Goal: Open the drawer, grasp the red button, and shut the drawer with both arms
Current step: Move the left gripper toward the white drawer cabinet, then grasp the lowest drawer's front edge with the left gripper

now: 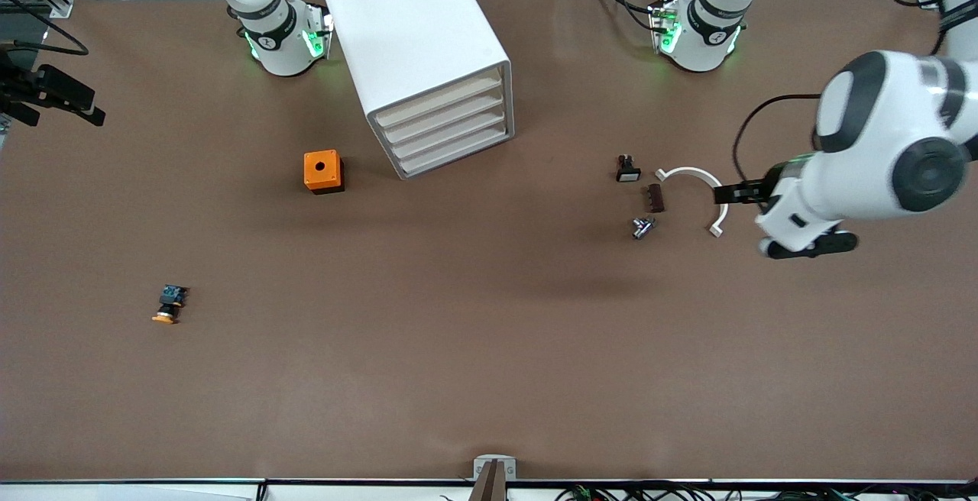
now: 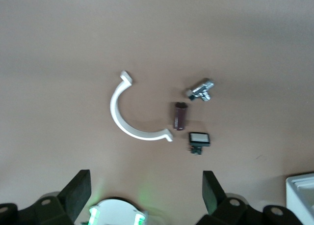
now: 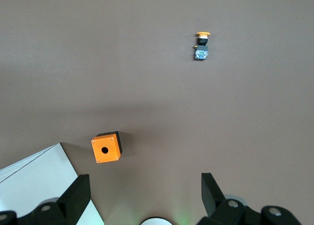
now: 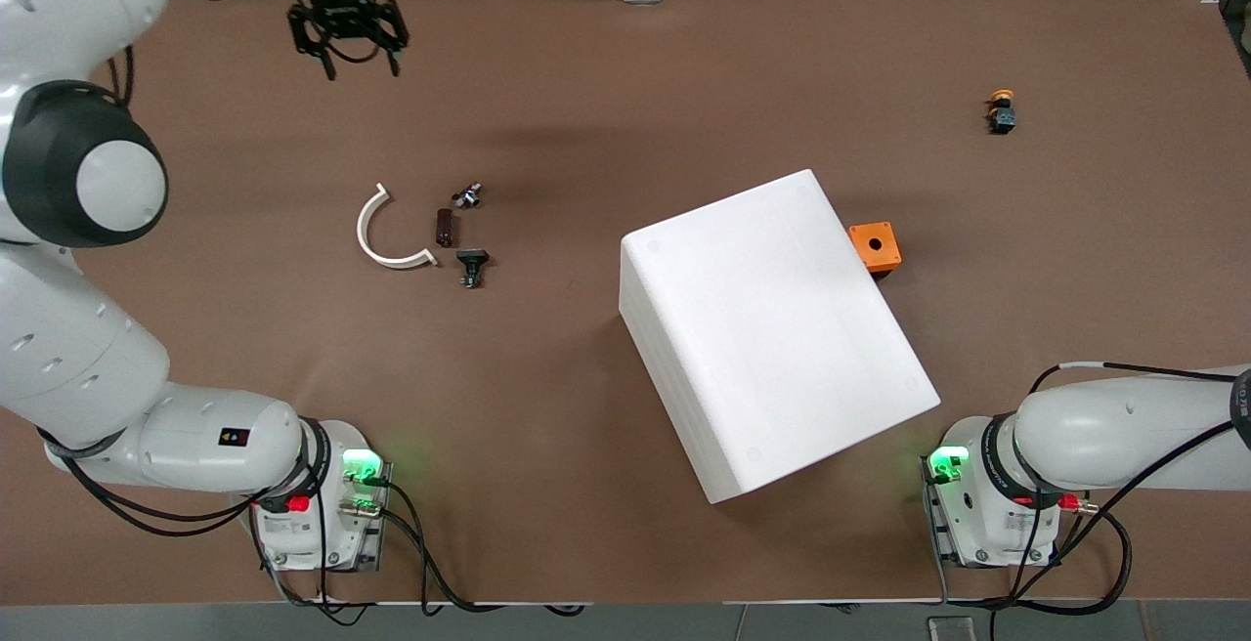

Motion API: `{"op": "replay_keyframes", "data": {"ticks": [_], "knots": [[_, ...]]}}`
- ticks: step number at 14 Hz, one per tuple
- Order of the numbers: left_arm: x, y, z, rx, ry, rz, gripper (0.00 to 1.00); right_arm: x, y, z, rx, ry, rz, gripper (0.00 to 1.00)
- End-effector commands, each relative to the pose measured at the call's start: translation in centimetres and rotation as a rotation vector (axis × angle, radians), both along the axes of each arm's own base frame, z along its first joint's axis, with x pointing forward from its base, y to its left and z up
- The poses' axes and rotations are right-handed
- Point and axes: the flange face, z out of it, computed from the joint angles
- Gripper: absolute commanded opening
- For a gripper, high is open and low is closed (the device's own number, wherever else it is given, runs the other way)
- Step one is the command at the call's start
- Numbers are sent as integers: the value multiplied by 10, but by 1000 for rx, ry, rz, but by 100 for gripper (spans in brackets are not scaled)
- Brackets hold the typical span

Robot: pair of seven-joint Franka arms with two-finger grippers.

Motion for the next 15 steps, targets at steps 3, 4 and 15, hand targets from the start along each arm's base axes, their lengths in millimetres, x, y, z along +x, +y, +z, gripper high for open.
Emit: {"op": "replay_keyframes", "data": {"ticks": [3,4,15], "knots": [[-7,-68,-36,110,43,131,100,-8,0,2,-7,-4,17,100],[-8,-93,-41,127,39,157,100,-8,-1,1,-16,-3,26,100],[-26,-234,-99,179,277,702,100,-8,1,1,0,3,32,100]]}}
